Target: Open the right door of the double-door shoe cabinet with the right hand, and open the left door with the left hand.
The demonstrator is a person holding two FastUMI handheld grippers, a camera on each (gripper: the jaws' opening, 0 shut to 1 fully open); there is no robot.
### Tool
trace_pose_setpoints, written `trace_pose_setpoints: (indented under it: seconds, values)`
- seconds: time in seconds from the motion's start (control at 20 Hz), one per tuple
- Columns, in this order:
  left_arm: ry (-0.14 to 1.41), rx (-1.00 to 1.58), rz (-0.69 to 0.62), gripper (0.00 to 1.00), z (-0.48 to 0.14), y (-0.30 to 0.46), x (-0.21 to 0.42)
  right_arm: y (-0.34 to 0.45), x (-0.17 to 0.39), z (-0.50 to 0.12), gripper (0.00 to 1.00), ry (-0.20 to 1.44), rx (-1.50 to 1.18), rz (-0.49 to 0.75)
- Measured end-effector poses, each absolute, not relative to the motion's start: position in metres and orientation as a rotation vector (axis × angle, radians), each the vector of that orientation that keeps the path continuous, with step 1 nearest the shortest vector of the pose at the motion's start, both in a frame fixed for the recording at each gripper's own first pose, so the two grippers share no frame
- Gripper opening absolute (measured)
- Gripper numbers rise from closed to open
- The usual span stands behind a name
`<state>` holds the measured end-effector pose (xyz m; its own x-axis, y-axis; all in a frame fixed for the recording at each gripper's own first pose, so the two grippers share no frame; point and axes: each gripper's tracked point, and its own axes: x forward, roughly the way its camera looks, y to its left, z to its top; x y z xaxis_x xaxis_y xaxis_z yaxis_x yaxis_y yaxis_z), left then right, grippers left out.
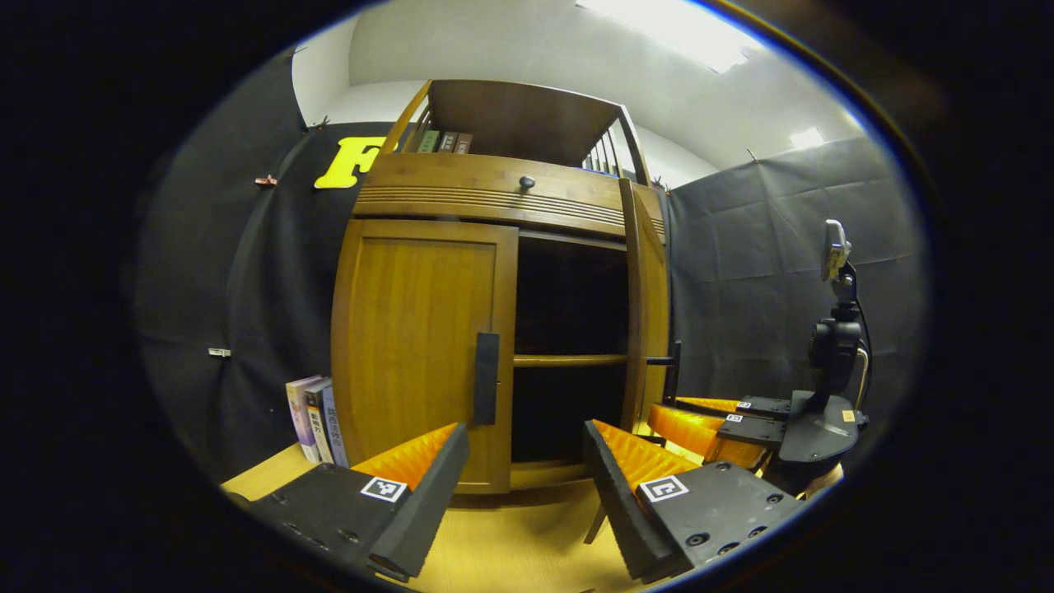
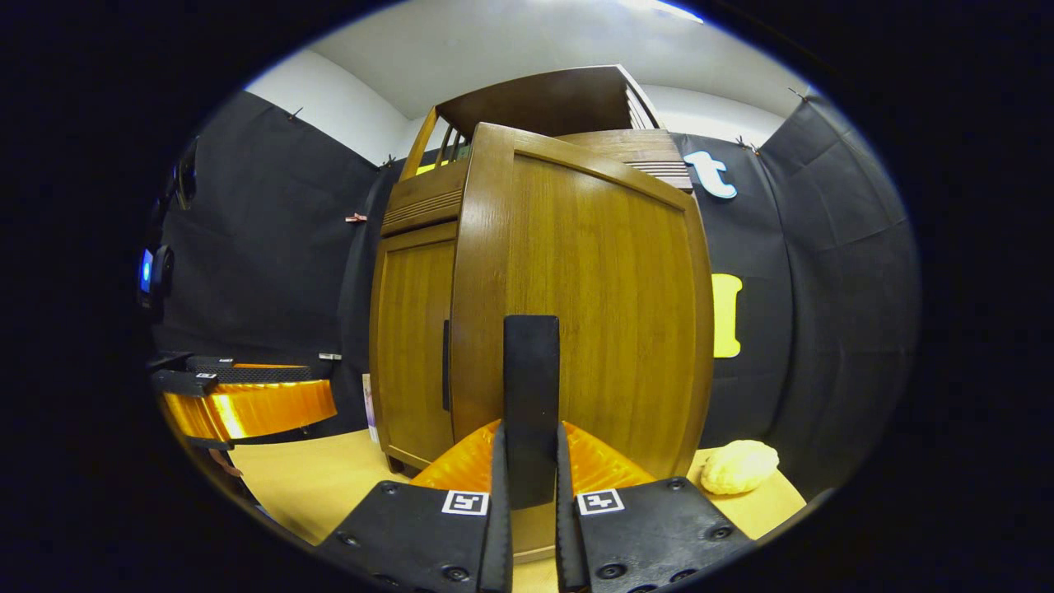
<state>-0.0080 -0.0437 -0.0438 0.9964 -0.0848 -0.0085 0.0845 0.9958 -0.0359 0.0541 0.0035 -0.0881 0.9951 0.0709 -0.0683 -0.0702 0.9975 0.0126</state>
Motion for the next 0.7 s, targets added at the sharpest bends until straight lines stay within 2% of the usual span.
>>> trace_pose_setpoints:
  seconds: [0.1, 0.35, 0.4, 0.45, 0.5, 0.6, 0.65, 0.7]
  values:
    - [0.002, -0.038, -0.101, 0.87, -0.041, -0.053, -0.008, -0.005, 0.044, -0.084, 0.24, 0.065, 0.015, 0.056]
    - [-0.001, -0.065, -0.136, 0.87, -0.041, -0.076, -0.002, -0.029, 0.022, -0.076, 0.24, 0.052, -0.013, 0.007]
    - [0.002, -0.069, -0.146, 0.84, -0.042, -0.081, -0.001, -0.032, 0.02, -0.075, 0.24, 0.053, -0.016, 0.004]
    - [0.005, -0.073, -0.154, 0.87, -0.043, -0.085, 0.0, -0.035, 0.017, -0.075, 0.24, 0.054, -0.015, -0.002]
    - [0.007, -0.075, -0.164, 0.84, -0.044, -0.09, 0.001, -0.039, 0.015, -0.074, 0.24, 0.054, -0.013, -0.01]
    - [0.008, -0.075, -0.185, 0.87, -0.043, -0.099, 0.002, -0.048, 0.008, -0.071, 0.24, 0.049, -0.015, -0.031]
    - [0.007, -0.074, -0.193, 0.84, -0.043, -0.103, 0.001, -0.053, 0.004, -0.07, 0.23, 0.043, -0.021, -0.043]
    - [0.004, -0.075, -0.201, 0.87, -0.043, -0.107, 0.002, -0.057, 0.002, -0.069, 0.23, 0.042, -0.03, -0.056]
